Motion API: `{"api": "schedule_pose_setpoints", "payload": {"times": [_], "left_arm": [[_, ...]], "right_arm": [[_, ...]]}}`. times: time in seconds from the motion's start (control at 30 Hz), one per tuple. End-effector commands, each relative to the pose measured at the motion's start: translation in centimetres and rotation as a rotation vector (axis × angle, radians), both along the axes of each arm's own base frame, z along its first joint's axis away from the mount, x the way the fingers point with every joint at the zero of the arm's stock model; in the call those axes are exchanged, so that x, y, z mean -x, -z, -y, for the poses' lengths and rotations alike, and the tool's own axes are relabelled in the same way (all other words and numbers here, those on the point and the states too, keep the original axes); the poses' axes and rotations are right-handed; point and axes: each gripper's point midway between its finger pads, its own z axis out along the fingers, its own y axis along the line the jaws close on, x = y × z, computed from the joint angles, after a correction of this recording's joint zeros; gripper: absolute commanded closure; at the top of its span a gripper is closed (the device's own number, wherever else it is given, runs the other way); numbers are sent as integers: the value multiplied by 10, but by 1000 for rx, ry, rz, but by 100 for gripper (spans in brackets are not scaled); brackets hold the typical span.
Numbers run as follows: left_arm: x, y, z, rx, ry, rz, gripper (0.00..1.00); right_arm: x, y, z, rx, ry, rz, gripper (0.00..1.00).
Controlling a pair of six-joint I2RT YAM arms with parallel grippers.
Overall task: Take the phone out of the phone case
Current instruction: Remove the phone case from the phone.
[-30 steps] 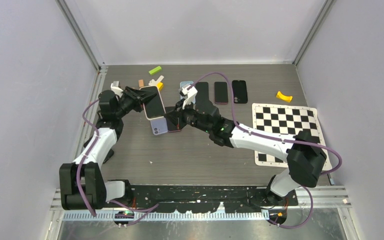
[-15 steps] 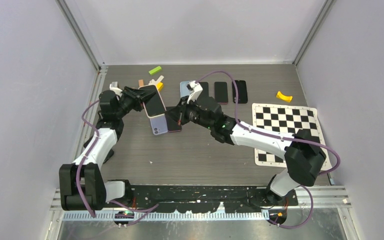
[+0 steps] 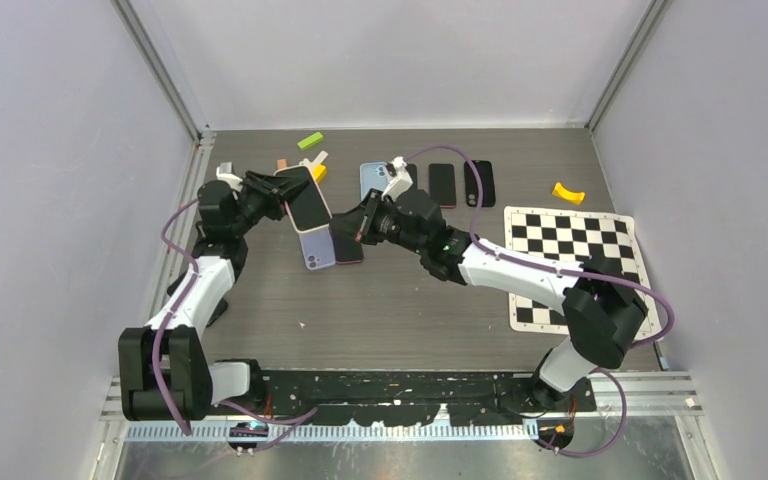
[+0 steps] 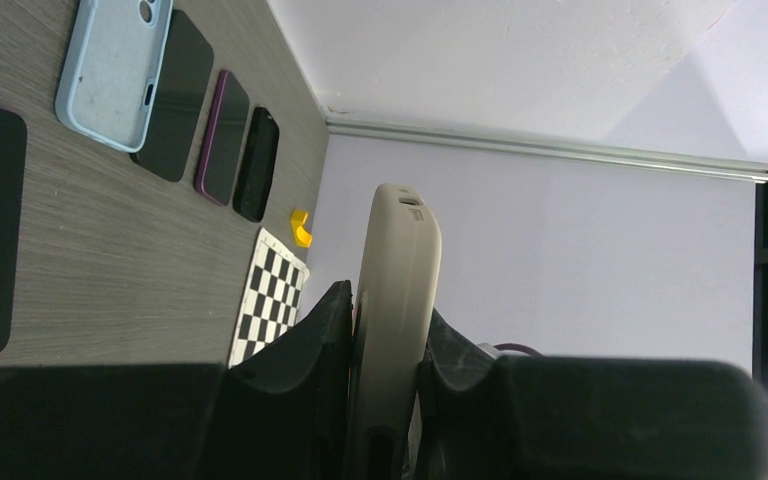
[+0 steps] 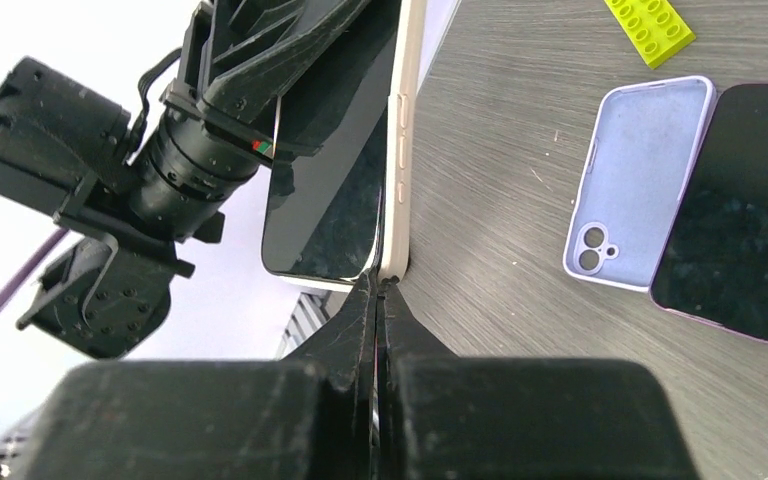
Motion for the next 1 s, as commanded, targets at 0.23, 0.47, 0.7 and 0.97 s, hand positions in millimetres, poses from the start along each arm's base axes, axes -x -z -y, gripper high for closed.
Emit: {"api": "schedule_pose_setpoints", "payload": {"times": [0.23, 0.47, 0.7, 0.97], "left_arm": [[70, -121, 52, 248, 372, 216, 100], [68, -115, 53, 244, 367, 207, 100], [64, -104, 52, 229, 352, 194, 100], [60, -93, 51, 206, 335, 184, 100]], "right_arm": [[-7, 159, 71, 421, 309, -354, 99], [-11, 129, 56, 246, 277, -268, 99], [2, 60, 45, 100, 126, -74, 89], [63, -27, 36, -122, -202, 212, 47]]}}
